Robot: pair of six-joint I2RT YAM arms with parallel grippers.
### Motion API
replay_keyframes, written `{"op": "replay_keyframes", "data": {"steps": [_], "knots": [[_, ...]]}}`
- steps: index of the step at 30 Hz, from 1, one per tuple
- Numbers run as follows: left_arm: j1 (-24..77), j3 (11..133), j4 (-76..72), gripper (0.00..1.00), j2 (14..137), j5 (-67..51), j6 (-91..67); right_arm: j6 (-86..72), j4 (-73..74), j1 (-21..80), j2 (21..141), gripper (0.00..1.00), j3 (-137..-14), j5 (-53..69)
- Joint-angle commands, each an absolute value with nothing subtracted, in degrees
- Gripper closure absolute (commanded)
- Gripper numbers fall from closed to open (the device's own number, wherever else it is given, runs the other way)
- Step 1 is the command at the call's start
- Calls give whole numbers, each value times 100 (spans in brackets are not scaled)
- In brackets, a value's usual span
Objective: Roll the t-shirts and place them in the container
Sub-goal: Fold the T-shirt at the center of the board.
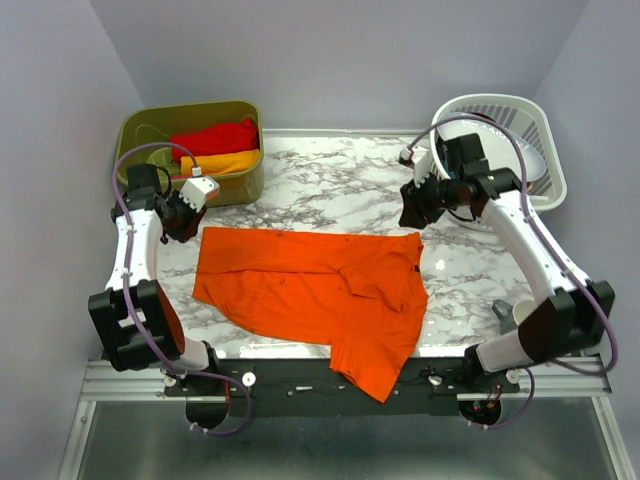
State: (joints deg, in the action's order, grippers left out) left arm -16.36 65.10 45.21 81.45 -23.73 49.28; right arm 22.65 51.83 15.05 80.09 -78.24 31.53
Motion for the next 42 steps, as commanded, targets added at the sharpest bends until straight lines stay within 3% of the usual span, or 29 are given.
{"op": "replay_keyframes", "data": {"steps": [1,4,11,23,42], "knots": [[-1486,6785,4457,65,8769,-2716,4510,3057,4983,1512,9234,57,-8331,1610],[-1459,6882,4237,69,9121,-2707,4316,3488,5167,1512,9658,64,-8674,1240],[-1362,6856,3806,91,9562,-2742,3912,3788,5431,1512,10476,69,-8868,730],[-932,6021,2321,100,9835,-2040,3384,4403,5353,1512,10977,72,-8499,440],[-958,5405,1749,100,9580,-1152,3067,4940,5370,1582,11786,72,-9254,114]]}}
